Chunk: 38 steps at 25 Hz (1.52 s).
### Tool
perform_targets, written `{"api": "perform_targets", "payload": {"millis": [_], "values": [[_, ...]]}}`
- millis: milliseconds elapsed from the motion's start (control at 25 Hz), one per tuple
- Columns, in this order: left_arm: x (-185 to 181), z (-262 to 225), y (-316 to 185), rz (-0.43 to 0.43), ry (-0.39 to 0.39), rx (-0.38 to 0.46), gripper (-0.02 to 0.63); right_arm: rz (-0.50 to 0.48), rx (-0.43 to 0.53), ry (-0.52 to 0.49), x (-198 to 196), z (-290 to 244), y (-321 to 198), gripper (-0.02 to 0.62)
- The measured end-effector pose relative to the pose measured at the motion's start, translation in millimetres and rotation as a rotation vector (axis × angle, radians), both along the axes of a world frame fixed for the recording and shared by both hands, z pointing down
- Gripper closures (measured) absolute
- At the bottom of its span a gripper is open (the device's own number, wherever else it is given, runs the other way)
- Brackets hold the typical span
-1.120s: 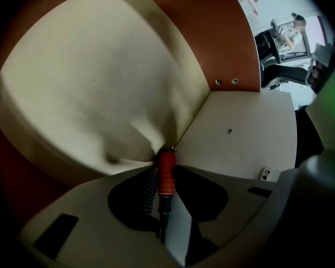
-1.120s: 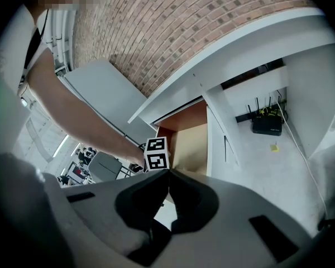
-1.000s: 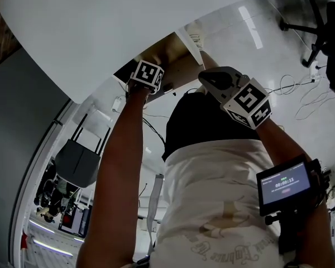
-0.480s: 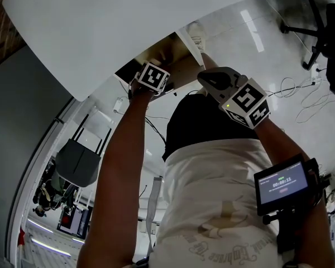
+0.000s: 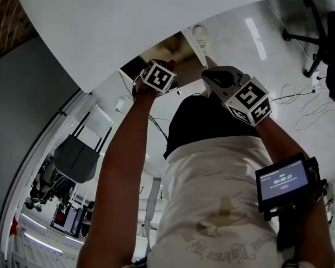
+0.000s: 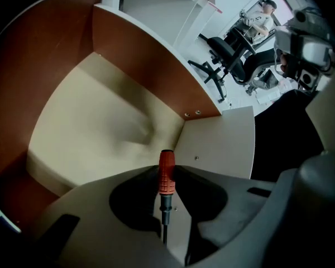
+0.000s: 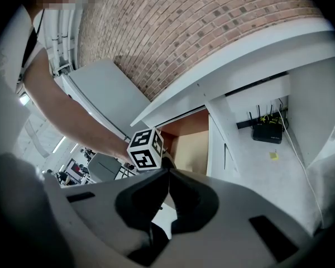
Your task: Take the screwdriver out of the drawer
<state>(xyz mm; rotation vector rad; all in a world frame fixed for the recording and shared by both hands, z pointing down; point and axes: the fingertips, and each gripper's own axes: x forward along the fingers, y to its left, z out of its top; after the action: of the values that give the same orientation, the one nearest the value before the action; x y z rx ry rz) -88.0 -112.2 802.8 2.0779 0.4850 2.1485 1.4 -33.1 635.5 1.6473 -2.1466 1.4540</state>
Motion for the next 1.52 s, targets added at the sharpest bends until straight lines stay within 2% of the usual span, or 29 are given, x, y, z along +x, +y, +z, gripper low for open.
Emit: {"api": "perform_targets", "payload": {"millis": [200,880,1160,1320,1520], "values": [[3,-12,-6,-0.034,0.026,0.001,0.508,-0.014,-0.002,0.009,0,-1,-7,0.572],[28,-94,-15,-0.204,0.238,-0.008,0.508,-0.040,-0.008,0.026,15,-19,-36,0.572],[37,-128,-20,-0.292,0.355,-0.017,0.508,-0.069,0.000,0.039,17,-30,-53,0.572],[34,-141,-19,-0.356,0.384,0.000,0.508,-0.096,0.017,0.057,18,-38,-57,0.572],[32,-170,-27,-0.443,0.459,-0.003,0.508,-0.122,0.039,0.076,11,-50,-69,0.572]]}}
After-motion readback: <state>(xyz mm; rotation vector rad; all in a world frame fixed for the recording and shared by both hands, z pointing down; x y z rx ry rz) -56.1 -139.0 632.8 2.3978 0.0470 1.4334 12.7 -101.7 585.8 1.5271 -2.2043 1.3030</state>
